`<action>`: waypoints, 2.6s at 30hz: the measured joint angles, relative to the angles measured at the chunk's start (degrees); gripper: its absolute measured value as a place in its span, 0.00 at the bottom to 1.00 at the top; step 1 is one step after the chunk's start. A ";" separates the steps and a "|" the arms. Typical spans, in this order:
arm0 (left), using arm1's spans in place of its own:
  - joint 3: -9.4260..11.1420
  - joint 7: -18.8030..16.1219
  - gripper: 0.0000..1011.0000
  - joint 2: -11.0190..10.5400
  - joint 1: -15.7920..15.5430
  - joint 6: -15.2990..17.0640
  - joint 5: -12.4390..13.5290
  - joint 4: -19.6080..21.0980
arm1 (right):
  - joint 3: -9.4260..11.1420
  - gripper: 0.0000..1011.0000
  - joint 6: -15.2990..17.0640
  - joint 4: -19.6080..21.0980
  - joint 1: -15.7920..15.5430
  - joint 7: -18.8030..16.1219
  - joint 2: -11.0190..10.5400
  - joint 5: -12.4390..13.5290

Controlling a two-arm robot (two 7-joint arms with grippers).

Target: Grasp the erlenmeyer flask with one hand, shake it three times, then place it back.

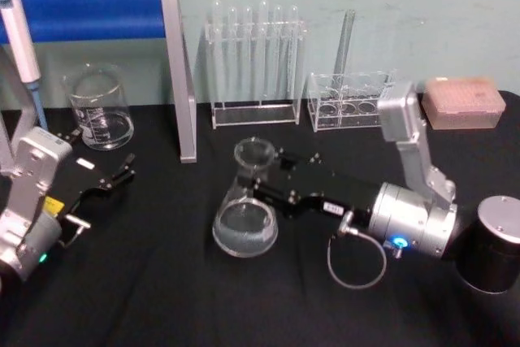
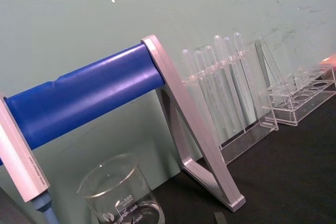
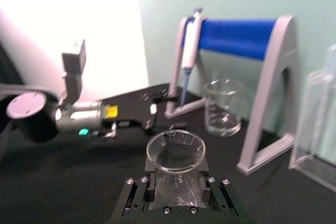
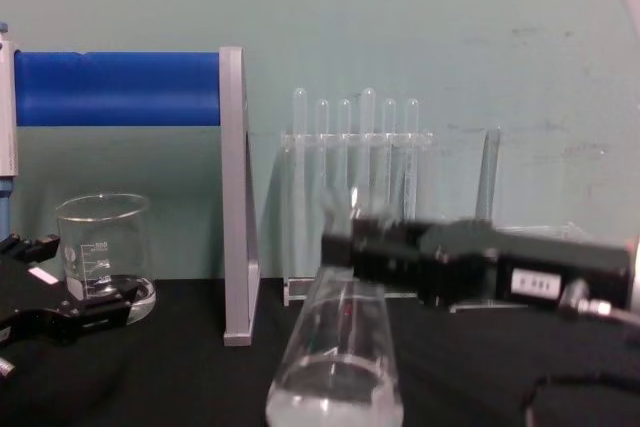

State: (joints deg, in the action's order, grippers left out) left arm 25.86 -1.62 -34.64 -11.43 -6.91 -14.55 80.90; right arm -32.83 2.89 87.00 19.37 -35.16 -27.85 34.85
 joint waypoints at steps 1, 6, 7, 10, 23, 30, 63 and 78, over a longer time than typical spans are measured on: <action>0.00 0.00 0.99 0.00 0.00 0.00 0.00 0.00 | 0.34 0.45 0.07 0.91 -0.38 1.06 -0.16 -0.06; 0.00 0.00 0.99 0.00 0.00 0.00 0.00 0.00 | 3.12 0.45 0.68 6.73 -3.41 7.41 -1.43 -1.48; 0.00 0.00 0.99 0.00 0.00 0.00 0.00 0.00 | 3.65 0.45 0.82 7.51 -3.97 8.41 -1.64 -1.72; 0.00 0.00 0.99 0.00 0.00 0.00 0.00 0.00 | 5.96 0.45 1.57 10.79 -6.47 12.47 -2.35 -2.48; 0.00 0.00 0.99 0.00 0.00 0.00 0.00 0.00 | 15.76 0.45 4.36 19.76 -17.28 29.76 -1.57 -5.46; 0.00 0.00 0.99 0.00 0.00 0.00 0.00 0.00 | 18.09 0.45 5.18 21.85 -20.59 33.83 -0.25 -7.14; 0.00 0.00 0.99 0.00 0.00 0.00 0.00 0.00 | 0.04 0.45 7.33 11.88 -4.68 11.39 8.18 -13.24; 0.00 0.00 0.99 0.00 0.00 0.00 0.00 0.00 | 8.38 0.45 7.24 16.28 -11.86 21.27 6.74 -14.69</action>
State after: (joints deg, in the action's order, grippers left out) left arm 25.87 -1.62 -34.64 -11.43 -6.91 -14.55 80.90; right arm -24.45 10.13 103.29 7.51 -13.89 -21.11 20.16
